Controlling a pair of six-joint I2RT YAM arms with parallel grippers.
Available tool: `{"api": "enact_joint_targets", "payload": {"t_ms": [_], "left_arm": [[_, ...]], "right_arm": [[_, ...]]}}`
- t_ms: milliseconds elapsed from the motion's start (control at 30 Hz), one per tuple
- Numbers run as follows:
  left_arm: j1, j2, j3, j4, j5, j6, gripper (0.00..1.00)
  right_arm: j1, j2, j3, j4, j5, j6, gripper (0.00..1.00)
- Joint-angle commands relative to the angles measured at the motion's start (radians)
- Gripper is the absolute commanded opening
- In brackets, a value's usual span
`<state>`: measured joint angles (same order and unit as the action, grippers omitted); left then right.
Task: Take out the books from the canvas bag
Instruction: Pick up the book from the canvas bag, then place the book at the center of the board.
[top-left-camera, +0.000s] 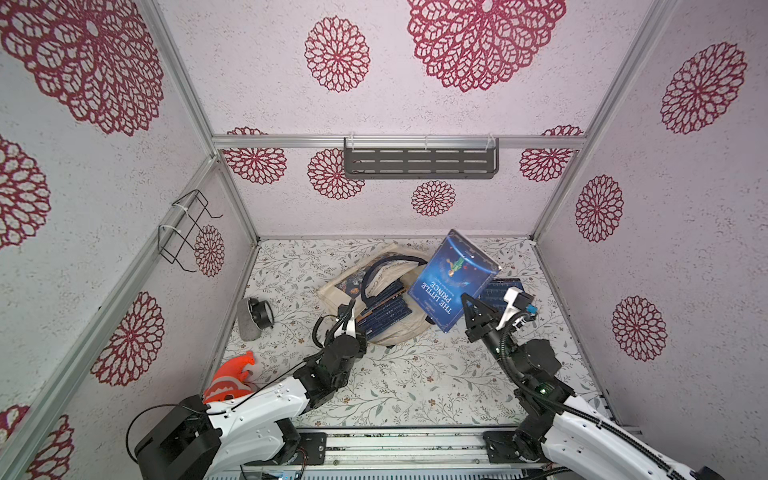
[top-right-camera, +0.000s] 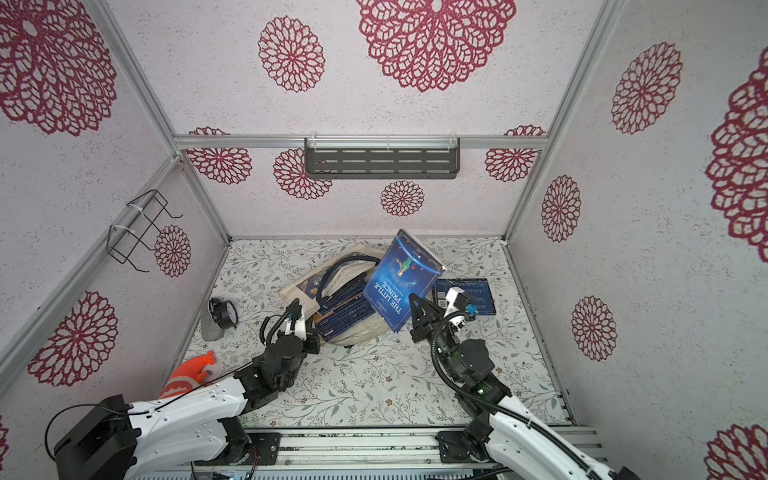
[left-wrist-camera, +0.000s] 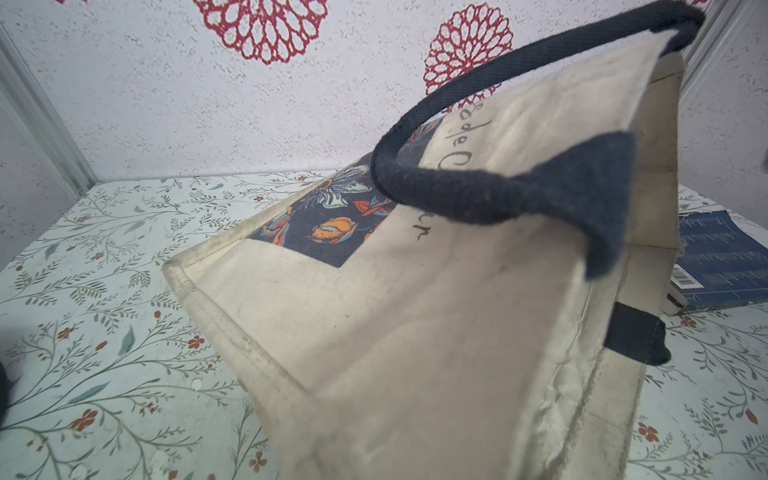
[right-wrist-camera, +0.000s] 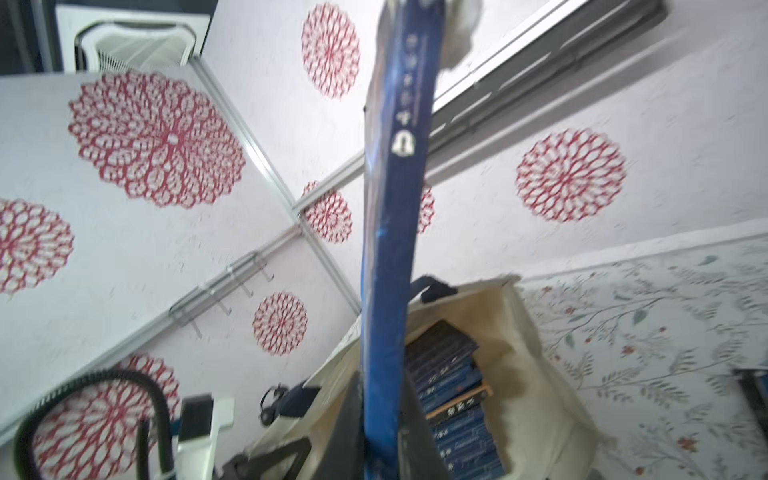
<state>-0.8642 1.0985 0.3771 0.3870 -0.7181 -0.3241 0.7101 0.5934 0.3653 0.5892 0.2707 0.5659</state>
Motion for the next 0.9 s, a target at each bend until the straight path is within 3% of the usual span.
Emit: {"api": "enact_joint_targets", "payload": {"t_ms": [0,100,200,367,600,867], "left_arm": [[-0.008,-0.029,0.018,0.038,-0.023,0.022,0.00],[-0.009,-0.047,0.007,0.045,-0.018,0.022,0.00],[-0.009,-0.048,0.004,0.053,-0.010,0.022,0.00],[-0.008,-0.041,0.007,0.050,-0.007,0.022,0.00],[-0.008,-0.042,0.008,0.046,-0.009,0.019,0.00],[-0.009,-0.035,0.012,0.044,-0.007,0.017,0.00]], "right_arm": [[-0.013,-0.084,-0.004,-0.085,0.266,0.020,0.00],[-0.027,-0.154,-0.030,-0.222,0.433,0.114,0.00],[-0.054,-0.220,-0.078,-0.295,0.511,0.203,0.00],[-0.101,-0.268,-0.138,-0.394,0.532,0.352,0.00],[-0.175,-0.251,-0.241,-0.446,0.456,0.558,0.00],[-0.239,-0.215,-0.316,-0.462,0.413,0.697,0.00]]}}
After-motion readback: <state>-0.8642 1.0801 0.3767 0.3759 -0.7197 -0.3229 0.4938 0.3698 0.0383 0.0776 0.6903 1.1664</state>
